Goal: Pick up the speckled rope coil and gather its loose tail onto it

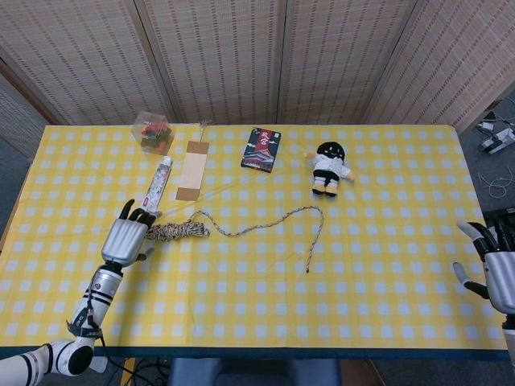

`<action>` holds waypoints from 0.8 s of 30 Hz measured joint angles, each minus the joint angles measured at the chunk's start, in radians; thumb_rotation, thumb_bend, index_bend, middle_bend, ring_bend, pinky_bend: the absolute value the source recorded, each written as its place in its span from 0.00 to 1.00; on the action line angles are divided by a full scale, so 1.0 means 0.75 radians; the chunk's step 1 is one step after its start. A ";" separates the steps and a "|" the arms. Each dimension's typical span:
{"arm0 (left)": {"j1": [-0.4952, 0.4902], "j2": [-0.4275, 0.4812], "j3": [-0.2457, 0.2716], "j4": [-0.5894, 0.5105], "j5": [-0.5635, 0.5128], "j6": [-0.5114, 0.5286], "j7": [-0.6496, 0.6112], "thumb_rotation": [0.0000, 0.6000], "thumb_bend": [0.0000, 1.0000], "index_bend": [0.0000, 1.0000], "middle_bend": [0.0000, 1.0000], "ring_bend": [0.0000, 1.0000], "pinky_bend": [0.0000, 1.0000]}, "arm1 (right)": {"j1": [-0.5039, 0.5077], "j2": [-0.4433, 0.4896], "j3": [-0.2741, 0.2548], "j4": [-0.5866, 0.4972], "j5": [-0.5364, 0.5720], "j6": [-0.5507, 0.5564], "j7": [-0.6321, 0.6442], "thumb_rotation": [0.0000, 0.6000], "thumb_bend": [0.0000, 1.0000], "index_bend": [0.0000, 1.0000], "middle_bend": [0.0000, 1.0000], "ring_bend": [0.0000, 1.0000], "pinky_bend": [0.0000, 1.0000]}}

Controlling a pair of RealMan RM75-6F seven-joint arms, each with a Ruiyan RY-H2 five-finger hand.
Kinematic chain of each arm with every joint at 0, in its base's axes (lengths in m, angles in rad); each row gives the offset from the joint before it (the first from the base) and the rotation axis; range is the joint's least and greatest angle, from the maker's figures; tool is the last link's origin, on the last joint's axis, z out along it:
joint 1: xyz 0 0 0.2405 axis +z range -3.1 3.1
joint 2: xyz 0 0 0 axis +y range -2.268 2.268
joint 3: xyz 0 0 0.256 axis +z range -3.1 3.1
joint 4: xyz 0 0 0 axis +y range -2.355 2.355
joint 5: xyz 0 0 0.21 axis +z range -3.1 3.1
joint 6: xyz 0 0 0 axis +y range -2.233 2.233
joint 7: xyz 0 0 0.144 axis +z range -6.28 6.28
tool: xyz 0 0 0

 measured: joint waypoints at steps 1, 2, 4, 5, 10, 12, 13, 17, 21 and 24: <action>-0.007 -0.011 -0.007 0.012 -0.020 -0.011 0.008 1.00 0.22 0.24 0.25 0.21 0.04 | 0.000 0.000 0.000 0.000 0.000 0.001 0.001 1.00 0.29 0.19 0.20 0.03 0.12; -0.013 -0.022 -0.012 0.026 -0.041 -0.021 0.018 1.00 0.22 0.24 0.25 0.21 0.04 | 0.000 0.000 0.000 0.000 -0.001 0.001 0.002 1.00 0.29 0.19 0.20 0.03 0.12; -0.031 -0.047 -0.022 0.059 -0.095 -0.048 0.050 1.00 0.22 0.24 0.25 0.21 0.04 | -0.001 0.001 0.000 0.001 -0.001 0.002 0.004 1.00 0.29 0.19 0.20 0.03 0.12; -0.039 -0.058 -0.026 0.073 -0.119 -0.060 0.065 1.00 0.22 0.24 0.25 0.21 0.04 | -0.001 0.001 0.000 0.002 -0.002 0.003 0.005 1.00 0.29 0.19 0.20 0.03 0.12; -0.081 -0.112 -0.044 0.135 -0.224 -0.104 0.135 0.90 0.22 0.28 0.25 0.22 0.05 | -0.002 0.001 0.001 0.005 0.002 0.002 0.009 1.00 0.29 0.19 0.20 0.03 0.12; -0.094 -0.129 -0.044 0.155 -0.243 -0.110 0.158 0.86 0.22 0.30 0.25 0.22 0.05 | -0.003 0.001 0.001 0.006 0.003 0.003 0.010 1.00 0.29 0.19 0.20 0.03 0.12; -0.099 -0.136 -0.044 0.161 -0.250 -0.113 0.164 0.84 0.22 0.31 0.25 0.22 0.05 | -0.003 0.001 0.001 0.006 0.003 0.004 0.011 1.00 0.29 0.19 0.20 0.03 0.12; -0.115 -0.154 -0.042 0.175 -0.273 -0.123 0.174 0.82 0.22 0.34 0.26 0.24 0.05 | -0.006 0.001 0.001 0.008 0.006 0.005 0.017 1.00 0.29 0.19 0.20 0.03 0.12; -0.132 -0.171 -0.038 0.190 -0.301 -0.137 0.190 0.77 0.22 0.36 0.27 0.24 0.05 | -0.009 0.002 0.000 0.011 0.007 0.007 0.023 1.00 0.29 0.19 0.20 0.03 0.12; -0.143 -0.184 -0.037 0.205 -0.315 -0.139 0.201 0.78 0.22 0.36 0.27 0.24 0.05 | -0.011 0.003 0.000 0.011 0.010 0.006 0.025 1.00 0.29 0.19 0.20 0.03 0.12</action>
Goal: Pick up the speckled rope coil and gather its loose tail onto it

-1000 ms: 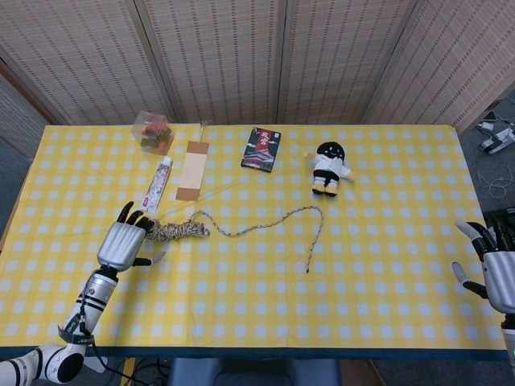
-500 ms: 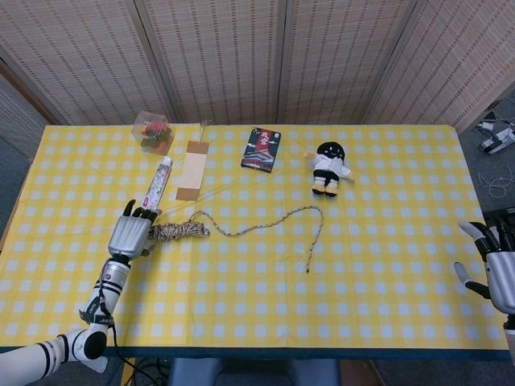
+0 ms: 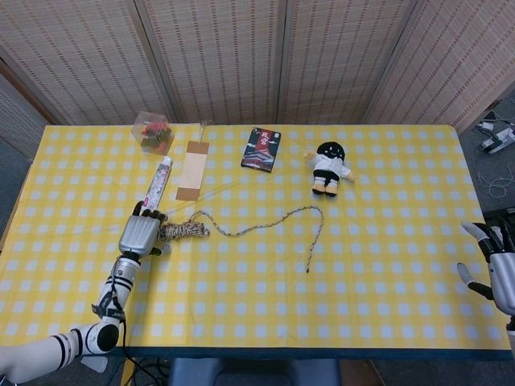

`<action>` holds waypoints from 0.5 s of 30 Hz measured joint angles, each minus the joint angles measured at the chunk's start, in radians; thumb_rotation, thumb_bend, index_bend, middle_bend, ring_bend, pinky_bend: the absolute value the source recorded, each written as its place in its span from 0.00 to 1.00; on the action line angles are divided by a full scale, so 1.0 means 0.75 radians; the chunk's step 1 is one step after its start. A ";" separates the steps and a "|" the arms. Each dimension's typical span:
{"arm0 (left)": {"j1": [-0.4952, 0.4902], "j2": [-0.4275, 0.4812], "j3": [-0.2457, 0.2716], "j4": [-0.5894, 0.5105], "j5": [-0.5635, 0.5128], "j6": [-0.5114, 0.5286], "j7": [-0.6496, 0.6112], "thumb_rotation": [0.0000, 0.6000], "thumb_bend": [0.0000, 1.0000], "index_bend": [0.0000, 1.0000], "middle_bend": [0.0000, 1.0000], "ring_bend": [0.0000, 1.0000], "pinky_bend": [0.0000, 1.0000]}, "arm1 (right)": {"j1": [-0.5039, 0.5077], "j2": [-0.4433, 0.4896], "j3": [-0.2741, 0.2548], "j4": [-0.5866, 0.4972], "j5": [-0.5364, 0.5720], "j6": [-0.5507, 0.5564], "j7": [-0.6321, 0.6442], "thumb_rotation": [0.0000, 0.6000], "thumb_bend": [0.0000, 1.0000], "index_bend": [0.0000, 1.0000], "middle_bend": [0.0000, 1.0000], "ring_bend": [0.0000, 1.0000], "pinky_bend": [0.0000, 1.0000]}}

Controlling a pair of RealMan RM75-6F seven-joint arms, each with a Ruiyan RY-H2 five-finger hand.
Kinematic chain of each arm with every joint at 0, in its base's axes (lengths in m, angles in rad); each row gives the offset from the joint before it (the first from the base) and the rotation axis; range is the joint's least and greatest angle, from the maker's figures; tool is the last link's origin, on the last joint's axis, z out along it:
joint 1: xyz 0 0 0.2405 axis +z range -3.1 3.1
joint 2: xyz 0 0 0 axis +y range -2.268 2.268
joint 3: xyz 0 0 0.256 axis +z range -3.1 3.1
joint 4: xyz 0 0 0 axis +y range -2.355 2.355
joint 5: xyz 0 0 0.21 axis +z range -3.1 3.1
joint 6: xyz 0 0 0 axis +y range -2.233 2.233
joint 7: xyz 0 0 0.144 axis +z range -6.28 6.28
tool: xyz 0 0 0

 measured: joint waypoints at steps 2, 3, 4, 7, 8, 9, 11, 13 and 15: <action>-0.007 -0.008 -0.004 0.011 -0.011 -0.002 0.000 0.77 0.22 0.36 0.28 0.25 0.05 | 0.000 0.001 0.000 0.000 0.000 0.001 0.000 1.00 0.29 0.19 0.20 0.03 0.12; -0.011 -0.014 -0.006 0.020 -0.016 -0.004 -0.001 0.75 0.22 0.37 0.29 0.25 0.05 | -0.001 0.001 0.000 0.000 0.000 0.001 0.001 1.00 0.29 0.19 0.20 0.03 0.12; -0.014 -0.019 -0.008 0.028 -0.019 -0.005 -0.004 0.73 0.22 0.38 0.31 0.27 0.05 | -0.001 0.001 0.000 0.000 0.000 0.001 0.001 1.00 0.29 0.19 0.20 0.03 0.12; -0.024 -0.036 -0.012 0.057 -0.023 -0.009 -0.016 0.68 0.22 0.41 0.35 0.30 0.05 | -0.002 0.002 0.000 -0.001 0.002 0.000 0.003 1.00 0.29 0.19 0.20 0.03 0.12; -0.027 -0.042 -0.013 0.066 -0.024 -0.010 -0.020 0.67 0.22 0.41 0.35 0.30 0.05 | -0.002 0.002 0.000 0.000 0.002 0.001 0.004 1.00 0.29 0.19 0.20 0.03 0.12; -0.030 -0.049 -0.015 0.079 -0.026 -0.013 -0.026 0.64 0.22 0.42 0.36 0.30 0.06 | -0.003 0.002 0.000 0.000 0.002 0.001 0.005 1.00 0.29 0.19 0.20 0.03 0.12; -0.036 -0.061 -0.017 0.097 -0.031 -0.018 -0.037 0.61 0.22 0.43 0.37 0.32 0.06 | -0.004 0.002 0.000 0.001 0.002 0.003 0.008 1.00 0.29 0.19 0.20 0.03 0.12; -0.041 -0.069 -0.019 0.114 -0.035 -0.024 -0.045 0.61 0.22 0.44 0.38 0.32 0.06 | -0.006 0.003 0.000 0.002 0.003 0.004 0.010 1.00 0.29 0.19 0.20 0.03 0.12; -0.045 -0.076 -0.017 0.129 -0.037 -0.028 -0.047 0.61 0.22 0.45 0.38 0.32 0.06 | -0.007 0.003 0.001 0.003 0.004 0.005 0.012 1.00 0.29 0.19 0.20 0.03 0.12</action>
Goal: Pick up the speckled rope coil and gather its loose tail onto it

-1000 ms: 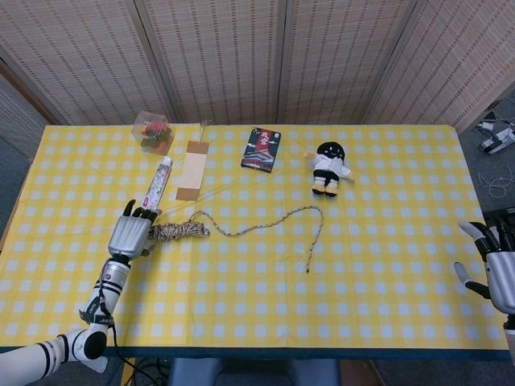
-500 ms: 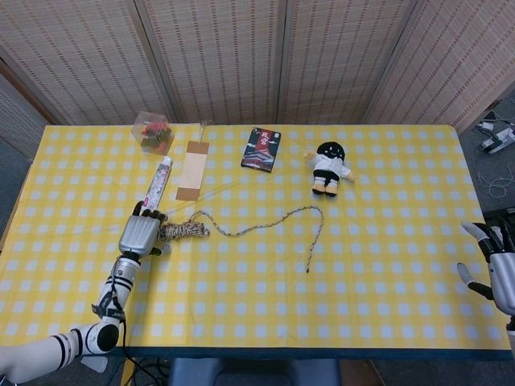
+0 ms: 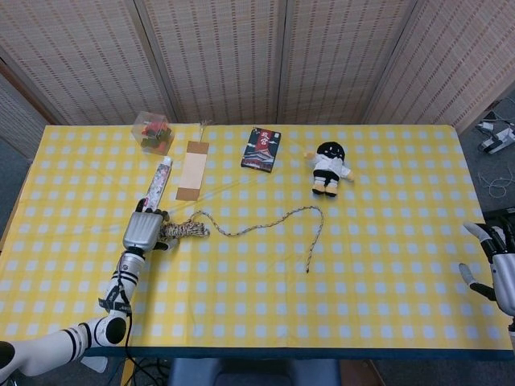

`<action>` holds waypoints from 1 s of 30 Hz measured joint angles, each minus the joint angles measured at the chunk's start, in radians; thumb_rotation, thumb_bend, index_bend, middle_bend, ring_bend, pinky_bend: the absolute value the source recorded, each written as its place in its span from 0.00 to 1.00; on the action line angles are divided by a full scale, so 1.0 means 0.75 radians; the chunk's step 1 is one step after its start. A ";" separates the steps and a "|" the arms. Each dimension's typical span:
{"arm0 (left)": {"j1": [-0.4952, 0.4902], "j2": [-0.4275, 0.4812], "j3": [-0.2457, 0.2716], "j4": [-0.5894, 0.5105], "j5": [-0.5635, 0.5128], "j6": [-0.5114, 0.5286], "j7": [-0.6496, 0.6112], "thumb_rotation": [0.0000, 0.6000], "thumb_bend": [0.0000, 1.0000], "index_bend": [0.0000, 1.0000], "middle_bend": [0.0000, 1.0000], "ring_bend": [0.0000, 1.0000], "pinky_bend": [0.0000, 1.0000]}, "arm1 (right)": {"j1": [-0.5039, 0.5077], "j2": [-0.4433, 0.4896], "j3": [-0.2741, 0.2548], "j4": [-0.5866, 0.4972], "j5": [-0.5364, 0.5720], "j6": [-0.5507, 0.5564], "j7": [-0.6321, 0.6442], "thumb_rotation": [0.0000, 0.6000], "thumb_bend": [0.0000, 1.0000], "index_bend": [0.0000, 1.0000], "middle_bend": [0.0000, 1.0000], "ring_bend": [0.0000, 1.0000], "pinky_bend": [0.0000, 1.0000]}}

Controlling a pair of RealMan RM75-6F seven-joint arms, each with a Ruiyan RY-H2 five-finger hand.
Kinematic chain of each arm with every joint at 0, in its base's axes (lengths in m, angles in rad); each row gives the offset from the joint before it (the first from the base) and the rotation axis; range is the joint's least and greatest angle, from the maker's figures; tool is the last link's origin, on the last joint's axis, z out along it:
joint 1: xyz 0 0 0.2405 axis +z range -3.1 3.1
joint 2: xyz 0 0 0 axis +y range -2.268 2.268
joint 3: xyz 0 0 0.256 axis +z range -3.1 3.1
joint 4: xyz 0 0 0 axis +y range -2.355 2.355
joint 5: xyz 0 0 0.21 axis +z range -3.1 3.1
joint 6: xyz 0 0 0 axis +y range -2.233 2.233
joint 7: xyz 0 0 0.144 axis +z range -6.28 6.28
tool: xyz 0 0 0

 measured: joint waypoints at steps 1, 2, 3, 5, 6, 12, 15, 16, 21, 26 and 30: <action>-0.001 -0.003 0.001 0.005 -0.002 -0.002 -0.002 0.60 0.22 0.45 0.38 0.32 0.06 | 0.000 0.000 0.000 0.000 0.000 0.000 0.001 1.00 0.29 0.19 0.20 0.03 0.12; -0.002 -0.006 0.001 0.010 -0.003 -0.003 -0.004 0.60 0.22 0.45 0.38 0.32 0.06 | -0.001 0.000 0.000 0.000 0.000 0.001 0.002 1.00 0.29 0.19 0.20 0.03 0.12; -0.003 -0.009 0.003 0.016 -0.003 -0.003 -0.006 0.60 0.22 0.45 0.38 0.32 0.06 | -0.001 0.000 0.000 0.000 0.000 0.000 0.002 1.00 0.29 0.19 0.20 0.03 0.12; -0.004 -0.013 0.006 0.024 0.000 -0.003 -0.011 0.60 0.22 0.45 0.39 0.32 0.06 | -0.001 0.000 0.000 0.000 0.001 -0.002 0.004 1.00 0.29 0.19 0.20 0.03 0.12; -0.005 -0.016 0.008 0.029 0.002 -0.003 -0.014 0.60 0.22 0.45 0.39 0.32 0.06 | -0.001 0.001 0.000 0.000 0.001 -0.002 0.005 1.00 0.29 0.19 0.20 0.03 0.12; -0.008 -0.038 0.012 0.069 0.010 -0.007 -0.032 0.65 0.22 0.48 0.43 0.35 0.08 | -0.002 0.000 0.000 0.001 0.004 -0.003 0.007 1.00 0.29 0.19 0.20 0.03 0.12; -0.010 -0.051 0.014 0.095 0.024 -0.006 -0.052 0.79 0.22 0.50 0.45 0.37 0.09 | -0.003 0.000 0.001 0.001 0.007 -0.004 0.008 1.00 0.29 0.19 0.20 0.03 0.12; -0.010 -0.055 0.014 0.103 0.028 -0.005 -0.060 0.83 0.22 0.51 0.47 0.38 0.09 | -0.003 0.000 0.001 0.001 0.008 -0.003 0.008 1.00 0.29 0.19 0.20 0.03 0.12; -0.008 -0.071 0.009 0.140 0.059 0.001 -0.116 0.86 0.22 0.57 0.55 0.43 0.12 | -0.005 -0.001 0.002 0.003 0.008 0.000 0.010 1.00 0.29 0.19 0.20 0.03 0.12; -0.002 -0.079 -0.001 0.163 0.090 0.009 -0.193 0.70 0.22 0.62 0.60 0.47 0.15 | -0.006 -0.001 0.003 0.004 0.007 0.001 0.012 1.00 0.29 0.19 0.20 0.03 0.12; 0.010 -0.073 -0.015 0.163 0.127 0.025 -0.291 0.60 0.22 0.66 0.64 0.50 0.17 | -0.005 0.001 0.005 0.002 0.004 0.005 0.013 1.00 0.29 0.19 0.20 0.03 0.12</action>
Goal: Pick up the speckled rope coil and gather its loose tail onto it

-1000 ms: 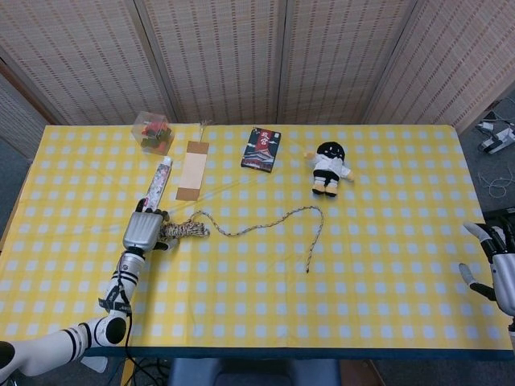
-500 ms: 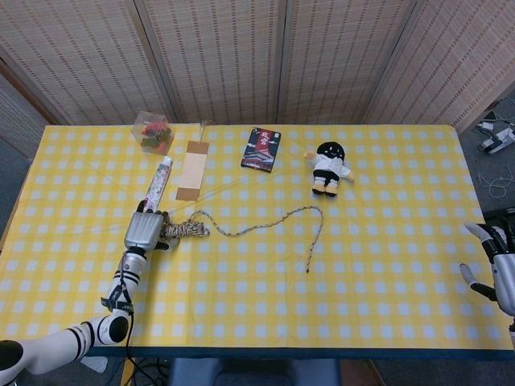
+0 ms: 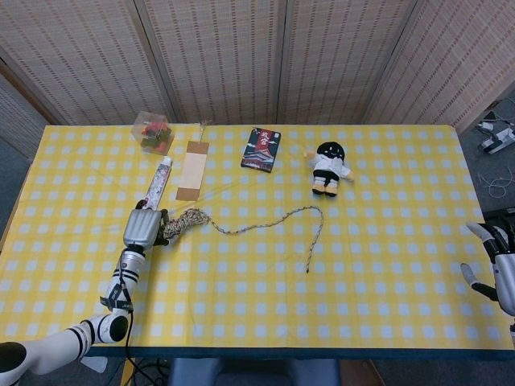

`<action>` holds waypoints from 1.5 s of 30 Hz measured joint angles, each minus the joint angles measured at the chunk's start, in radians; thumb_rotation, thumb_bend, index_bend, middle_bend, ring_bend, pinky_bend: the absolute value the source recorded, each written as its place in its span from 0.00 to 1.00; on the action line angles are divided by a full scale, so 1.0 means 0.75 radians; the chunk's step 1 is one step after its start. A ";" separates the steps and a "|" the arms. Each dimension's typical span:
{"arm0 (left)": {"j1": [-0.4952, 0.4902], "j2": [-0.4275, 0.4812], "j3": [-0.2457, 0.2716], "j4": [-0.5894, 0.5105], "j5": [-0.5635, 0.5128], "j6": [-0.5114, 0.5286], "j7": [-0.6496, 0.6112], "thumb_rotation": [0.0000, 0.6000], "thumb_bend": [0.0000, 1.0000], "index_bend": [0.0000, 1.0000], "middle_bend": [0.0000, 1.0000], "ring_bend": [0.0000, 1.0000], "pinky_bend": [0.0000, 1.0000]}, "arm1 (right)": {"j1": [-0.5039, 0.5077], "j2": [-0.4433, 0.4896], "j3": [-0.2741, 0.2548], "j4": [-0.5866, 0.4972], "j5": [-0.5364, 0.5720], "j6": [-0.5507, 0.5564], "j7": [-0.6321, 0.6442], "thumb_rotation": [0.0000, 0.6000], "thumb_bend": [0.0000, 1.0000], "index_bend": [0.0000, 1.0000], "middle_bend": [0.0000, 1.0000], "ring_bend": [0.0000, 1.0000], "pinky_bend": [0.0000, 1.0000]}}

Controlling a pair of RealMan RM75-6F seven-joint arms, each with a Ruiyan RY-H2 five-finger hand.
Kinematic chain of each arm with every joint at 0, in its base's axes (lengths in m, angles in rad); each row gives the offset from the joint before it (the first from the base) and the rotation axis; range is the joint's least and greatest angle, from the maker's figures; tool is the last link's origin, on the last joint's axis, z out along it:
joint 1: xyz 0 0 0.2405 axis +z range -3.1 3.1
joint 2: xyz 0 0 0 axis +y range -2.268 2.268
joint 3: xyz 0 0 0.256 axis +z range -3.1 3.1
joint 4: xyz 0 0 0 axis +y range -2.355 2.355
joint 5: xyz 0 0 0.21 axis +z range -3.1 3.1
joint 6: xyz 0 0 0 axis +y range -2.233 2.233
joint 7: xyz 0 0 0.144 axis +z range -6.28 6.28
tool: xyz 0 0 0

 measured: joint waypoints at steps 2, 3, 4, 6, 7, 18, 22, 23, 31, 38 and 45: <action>0.007 0.009 -0.008 -0.009 0.015 0.007 -0.047 0.59 0.22 0.67 0.65 0.51 0.18 | 0.000 0.001 0.000 -0.001 -0.001 0.000 -0.002 1.00 0.29 0.19 0.20 0.03 0.12; 0.012 0.019 -0.014 -0.019 0.025 0.010 -0.080 0.59 0.22 0.68 0.66 0.51 0.19 | 0.001 0.002 0.000 -0.003 -0.003 0.000 -0.003 1.00 0.29 0.19 0.20 0.03 0.12; 0.015 0.027 -0.018 -0.029 0.033 0.013 -0.104 0.59 0.22 0.68 0.66 0.52 0.19 | 0.002 0.003 0.000 -0.004 -0.005 0.000 -0.004 1.00 0.29 0.19 0.20 0.03 0.12; 0.024 0.051 -0.029 -0.057 0.054 0.021 -0.163 0.58 0.22 0.69 0.67 0.52 0.19 | 0.004 0.005 0.000 -0.009 -0.010 0.000 -0.008 1.00 0.29 0.19 0.20 0.03 0.12; 0.028 0.062 -0.034 -0.070 0.064 0.026 -0.188 0.58 0.22 0.69 0.67 0.52 0.20 | 0.005 0.006 0.001 -0.010 -0.012 0.000 -0.011 1.00 0.29 0.19 0.20 0.03 0.12; 0.073 0.214 -0.078 -0.285 0.261 0.136 -0.514 0.61 0.23 0.70 0.68 0.53 0.22 | 0.042 0.027 -0.003 -0.061 -0.058 -0.033 -0.071 1.00 0.29 0.19 0.20 0.05 0.14; 0.088 0.273 -0.089 -0.382 0.350 0.203 -0.607 0.66 0.22 0.70 0.68 0.53 0.23 | 0.077 0.043 -0.008 -0.096 -0.091 -0.075 -0.115 1.00 0.29 0.21 0.20 0.06 0.16; 0.091 0.285 -0.091 -0.403 0.370 0.218 -0.622 0.67 0.22 0.70 0.68 0.53 0.24 | 0.086 0.046 -0.009 -0.103 -0.098 -0.086 -0.129 1.00 0.29 0.22 0.20 0.06 0.16; 0.116 0.395 -0.102 -0.601 0.460 0.309 -0.662 0.69 0.22 0.70 0.68 0.53 0.24 | 0.211 0.044 0.015 -0.158 -0.105 -0.247 -0.257 1.00 0.32 0.31 0.24 0.08 0.20; 0.140 0.489 -0.103 -0.770 0.497 0.356 -0.631 0.66 0.22 0.70 0.68 0.53 0.24 | 0.354 0.015 0.053 -0.194 0.026 -0.486 -0.400 1.00 0.32 0.31 0.24 0.08 0.20; 0.167 0.567 -0.098 -0.888 0.522 0.397 -0.580 0.64 0.22 0.71 0.68 0.53 0.24 | 0.522 -0.091 0.101 -0.188 0.253 -0.684 -0.592 1.00 0.32 0.35 0.24 0.08 0.20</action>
